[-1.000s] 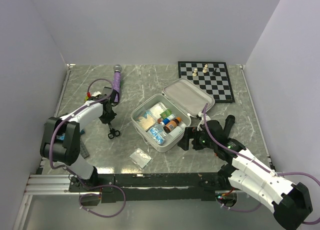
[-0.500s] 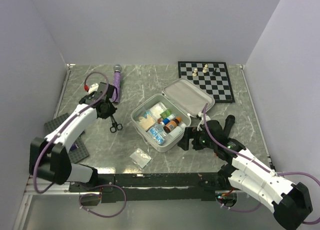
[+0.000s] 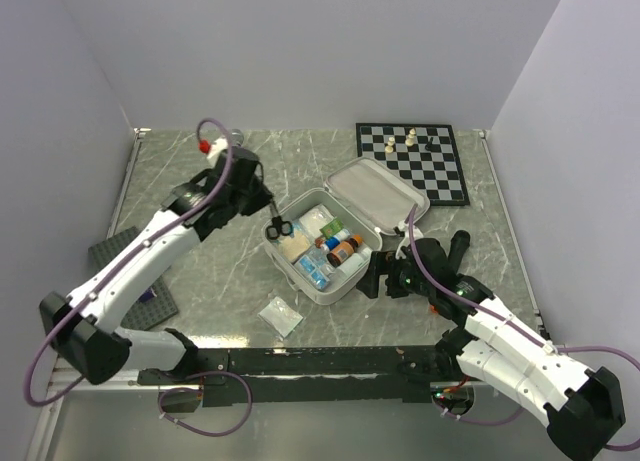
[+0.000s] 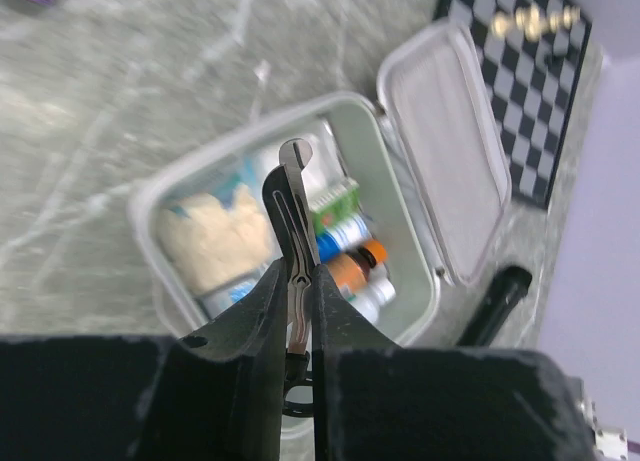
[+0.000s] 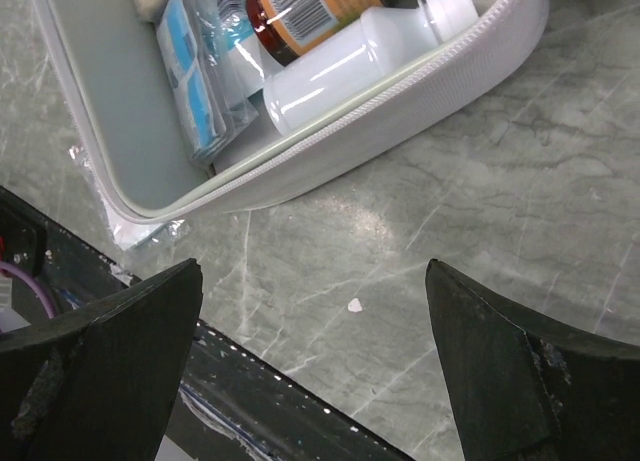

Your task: Organize the medicine kit

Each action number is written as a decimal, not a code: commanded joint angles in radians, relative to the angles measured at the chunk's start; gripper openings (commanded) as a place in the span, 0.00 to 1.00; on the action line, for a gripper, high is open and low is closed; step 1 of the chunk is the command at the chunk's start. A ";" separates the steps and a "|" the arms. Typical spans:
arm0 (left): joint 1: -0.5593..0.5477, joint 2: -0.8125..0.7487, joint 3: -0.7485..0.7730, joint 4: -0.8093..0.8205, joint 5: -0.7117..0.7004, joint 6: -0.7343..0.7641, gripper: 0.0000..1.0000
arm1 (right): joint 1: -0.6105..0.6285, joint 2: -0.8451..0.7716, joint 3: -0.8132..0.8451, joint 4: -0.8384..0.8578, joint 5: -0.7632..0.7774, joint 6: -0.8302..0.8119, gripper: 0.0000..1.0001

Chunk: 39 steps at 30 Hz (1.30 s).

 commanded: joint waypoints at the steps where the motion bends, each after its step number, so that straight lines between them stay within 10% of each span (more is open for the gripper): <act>1: -0.083 0.117 0.064 0.058 0.051 -0.068 0.01 | 0.006 -0.023 0.055 -0.031 0.030 -0.011 0.99; 18: -0.175 0.347 -0.029 0.254 0.038 -0.358 0.01 | 0.005 -0.050 0.053 -0.060 0.043 -0.018 0.99; 30: -0.175 0.299 -0.038 0.207 0.036 -0.342 0.52 | 0.005 -0.053 0.056 -0.068 0.058 -0.021 0.99; 39: -0.174 0.113 -0.145 0.213 0.019 -0.107 0.53 | -0.024 -0.041 0.079 -0.043 0.171 0.075 1.00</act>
